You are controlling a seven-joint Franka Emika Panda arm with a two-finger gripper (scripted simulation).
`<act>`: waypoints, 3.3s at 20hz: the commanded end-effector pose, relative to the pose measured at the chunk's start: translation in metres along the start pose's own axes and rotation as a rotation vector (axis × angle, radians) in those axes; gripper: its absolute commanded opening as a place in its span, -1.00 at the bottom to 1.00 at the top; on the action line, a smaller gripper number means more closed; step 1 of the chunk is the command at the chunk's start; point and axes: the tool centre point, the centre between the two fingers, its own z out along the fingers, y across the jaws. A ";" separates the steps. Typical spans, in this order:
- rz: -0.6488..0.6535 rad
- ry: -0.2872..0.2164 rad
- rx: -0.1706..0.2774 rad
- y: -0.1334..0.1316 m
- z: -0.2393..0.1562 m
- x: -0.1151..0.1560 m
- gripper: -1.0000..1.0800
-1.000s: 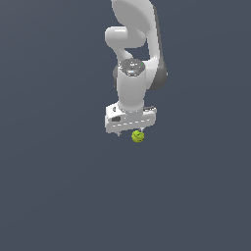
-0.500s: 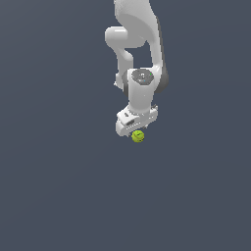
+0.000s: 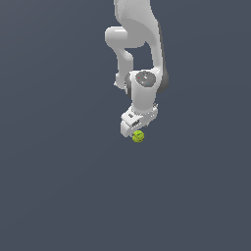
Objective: Pick up the object and move it to a goal position.
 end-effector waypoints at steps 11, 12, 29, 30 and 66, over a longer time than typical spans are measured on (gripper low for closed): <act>-0.004 0.000 0.000 -0.001 0.032 -0.001 0.92; -0.005 0.000 0.000 -0.001 0.036 -0.001 0.92; -0.006 0.000 0.000 -0.001 0.051 -0.001 -1.00; -0.005 0.001 -0.001 0.000 0.050 -0.001 -1.00; -0.008 0.001 0.001 -0.033 -0.203 -0.037 -1.00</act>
